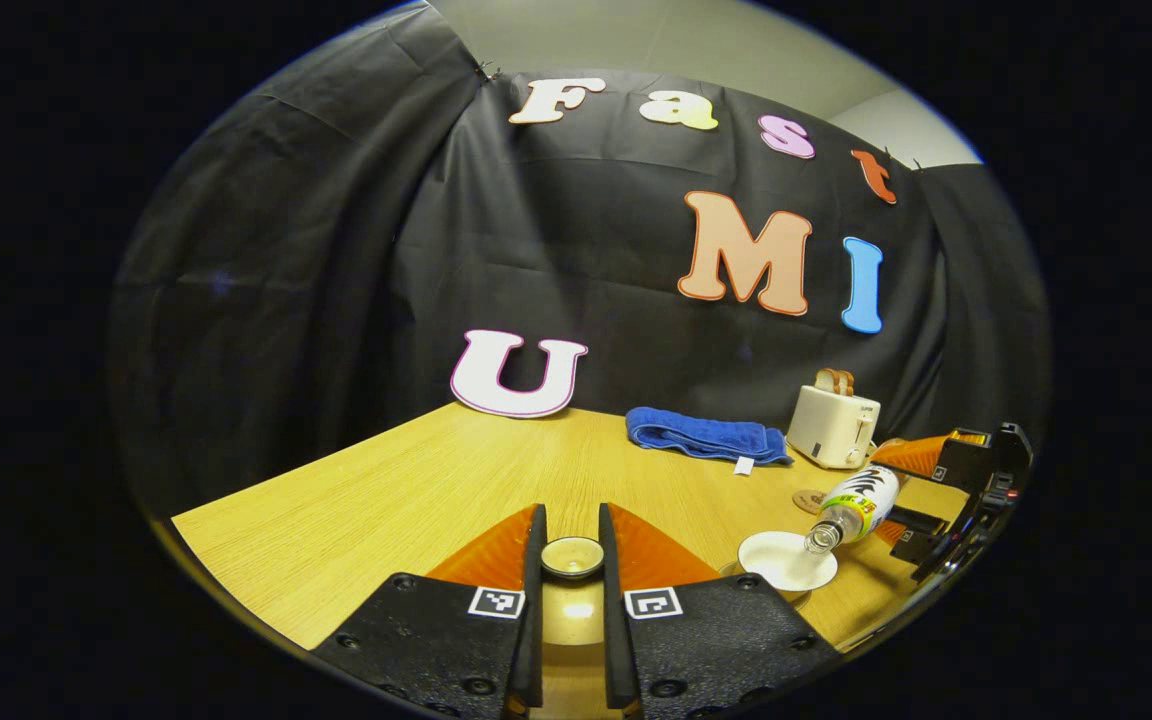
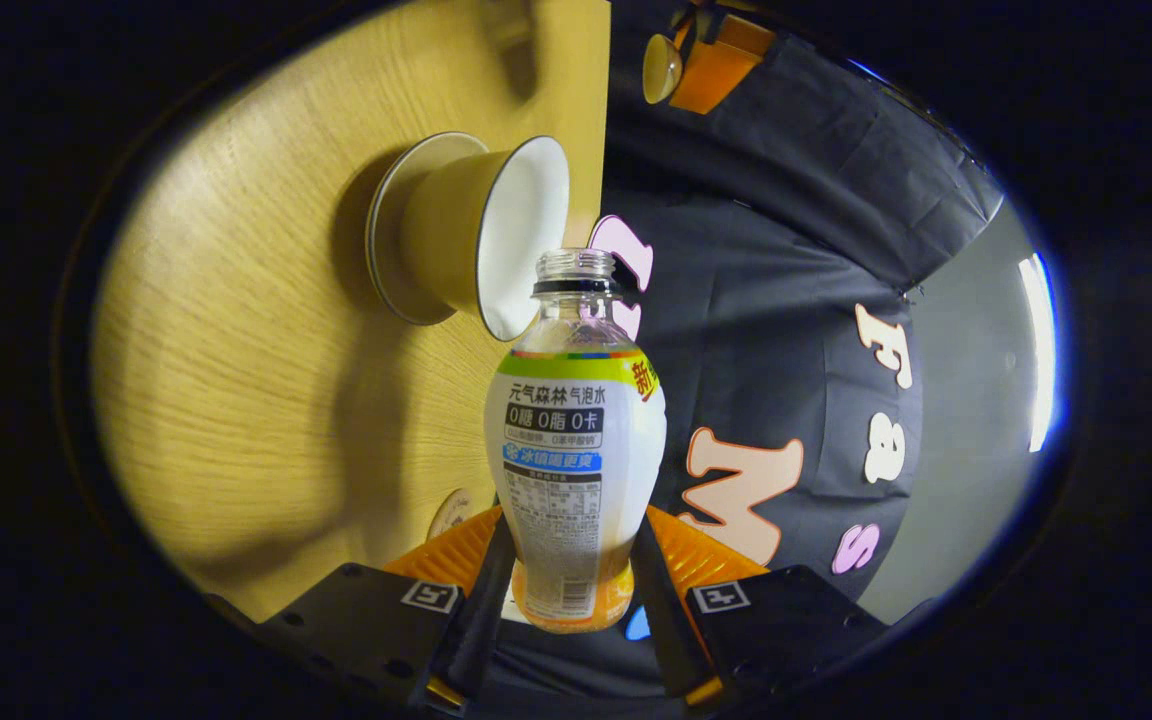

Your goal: Open the teacup lid with one hand, grasp the water bottle and pour water into the teacup with the other hand; after pouring, place the water bottle on the coaster and then close the teacup lid.

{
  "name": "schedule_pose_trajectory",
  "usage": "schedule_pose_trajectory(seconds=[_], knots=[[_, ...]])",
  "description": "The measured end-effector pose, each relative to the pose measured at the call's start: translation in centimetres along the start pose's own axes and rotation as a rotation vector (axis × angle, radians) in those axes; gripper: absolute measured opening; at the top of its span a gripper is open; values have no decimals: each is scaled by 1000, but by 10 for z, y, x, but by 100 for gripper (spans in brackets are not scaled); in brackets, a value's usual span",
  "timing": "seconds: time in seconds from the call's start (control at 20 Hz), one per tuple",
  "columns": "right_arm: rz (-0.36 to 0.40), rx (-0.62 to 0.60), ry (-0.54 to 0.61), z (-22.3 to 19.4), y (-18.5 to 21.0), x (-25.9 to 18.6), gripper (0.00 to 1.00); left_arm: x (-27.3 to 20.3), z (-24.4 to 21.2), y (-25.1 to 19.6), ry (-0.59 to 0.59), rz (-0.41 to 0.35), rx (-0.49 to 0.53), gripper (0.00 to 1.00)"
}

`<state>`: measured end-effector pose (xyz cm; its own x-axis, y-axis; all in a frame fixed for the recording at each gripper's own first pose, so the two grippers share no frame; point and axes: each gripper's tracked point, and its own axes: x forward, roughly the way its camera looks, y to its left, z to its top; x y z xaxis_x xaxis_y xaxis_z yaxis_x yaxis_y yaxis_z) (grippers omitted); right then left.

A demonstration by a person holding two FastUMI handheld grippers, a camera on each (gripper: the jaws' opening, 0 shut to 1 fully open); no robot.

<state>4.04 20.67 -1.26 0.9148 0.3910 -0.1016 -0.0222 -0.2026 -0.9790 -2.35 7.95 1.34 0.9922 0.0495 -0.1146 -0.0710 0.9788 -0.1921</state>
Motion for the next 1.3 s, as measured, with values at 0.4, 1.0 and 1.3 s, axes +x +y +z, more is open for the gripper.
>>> schedule_pose_trajectory(seconds=[0.4,1.0,1.3], knots=[[151,476,-11,19,18,-7,70,9,6,-21,-7,-42,-3,22],[287,1242,-33,8,14,-1,70,21,6,-68,12,-132,4,22],[187,1534,33,-48,3,28,70,27,10,-90,12,-173,26,22]])
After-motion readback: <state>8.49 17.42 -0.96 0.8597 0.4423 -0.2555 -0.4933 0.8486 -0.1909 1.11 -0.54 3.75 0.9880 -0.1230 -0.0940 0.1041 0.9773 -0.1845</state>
